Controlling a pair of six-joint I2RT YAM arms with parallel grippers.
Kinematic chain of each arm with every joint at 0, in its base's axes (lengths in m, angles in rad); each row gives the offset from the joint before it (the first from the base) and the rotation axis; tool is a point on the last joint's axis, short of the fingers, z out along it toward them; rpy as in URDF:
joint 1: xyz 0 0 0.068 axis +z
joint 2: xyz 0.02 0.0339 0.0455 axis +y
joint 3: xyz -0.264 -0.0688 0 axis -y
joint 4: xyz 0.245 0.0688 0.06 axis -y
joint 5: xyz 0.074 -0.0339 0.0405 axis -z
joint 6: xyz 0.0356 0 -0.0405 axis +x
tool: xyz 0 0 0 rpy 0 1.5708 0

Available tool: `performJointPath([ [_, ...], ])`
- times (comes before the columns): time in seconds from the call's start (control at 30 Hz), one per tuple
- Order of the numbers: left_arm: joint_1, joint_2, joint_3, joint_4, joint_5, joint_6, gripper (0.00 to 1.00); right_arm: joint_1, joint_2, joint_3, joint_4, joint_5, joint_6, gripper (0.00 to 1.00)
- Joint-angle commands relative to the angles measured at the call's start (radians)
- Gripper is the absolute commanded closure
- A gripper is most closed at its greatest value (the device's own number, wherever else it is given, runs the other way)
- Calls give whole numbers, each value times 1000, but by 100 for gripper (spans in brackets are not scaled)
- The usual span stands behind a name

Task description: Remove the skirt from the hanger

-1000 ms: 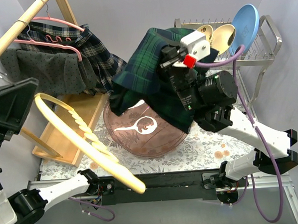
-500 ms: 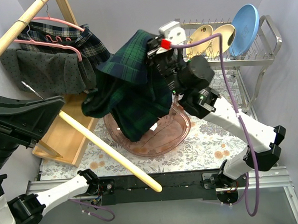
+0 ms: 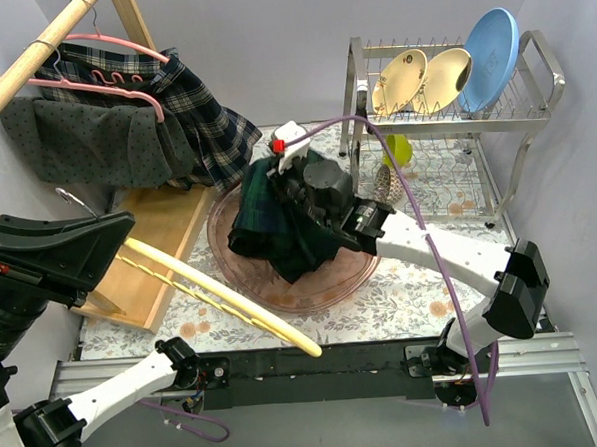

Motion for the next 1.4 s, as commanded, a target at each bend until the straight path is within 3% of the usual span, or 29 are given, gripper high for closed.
performJointPath([
  [0.0,3,8,-11,14,-49,41,100,1,-42,-162,66,-51,295,99],
  [0.13,3,10,-42,0,-74,77,100,1,-27,-393,117,-53,431,99],
  [0.2,3,16,-48,-14,-87,99,100,1,19,-417,99,-57,440,99],
  [0.27,3,22,-60,-38,-169,133,100,1,59,-390,0,-42,438,90],
  [0.3,3,26,-67,-43,-182,143,100,1,60,-370,-45,-42,425,72],
  [0.43,3,34,-103,-45,-212,189,100,1,-33,-324,-130,-88,350,26],
  [0.47,3,37,-113,-48,-224,211,100,-2,-89,-290,-191,-91,336,8],
  [0.5,3,40,-117,-51,-235,217,100,-7,-117,-273,-234,-92,320,5],
  [0.7,3,25,-200,-52,-322,286,100,-12,-384,-238,-465,-195,213,8],
  [0.83,3,19,-257,-45,-338,326,100,-12,-611,-233,-509,-315,187,7],
  [0.97,3,23,-307,-29,-338,349,100,-12,-736,-198,-494,-488,149,4],
  [1.0,3,25,-317,-25,-338,352,100,-12,-751,-190,-484,-576,145,3],
  [1.1,3,34,-340,-20,-327,361,100,-12,-768,-155,-472,-649,159,3],
  [1.23,3,40,-361,0,-301,360,100,-12,-678,-141,-503,-697,147,4],
  [1.37,3,45,-375,18,-276,352,100,-12,-607,-187,-469,-746,162,11],
])
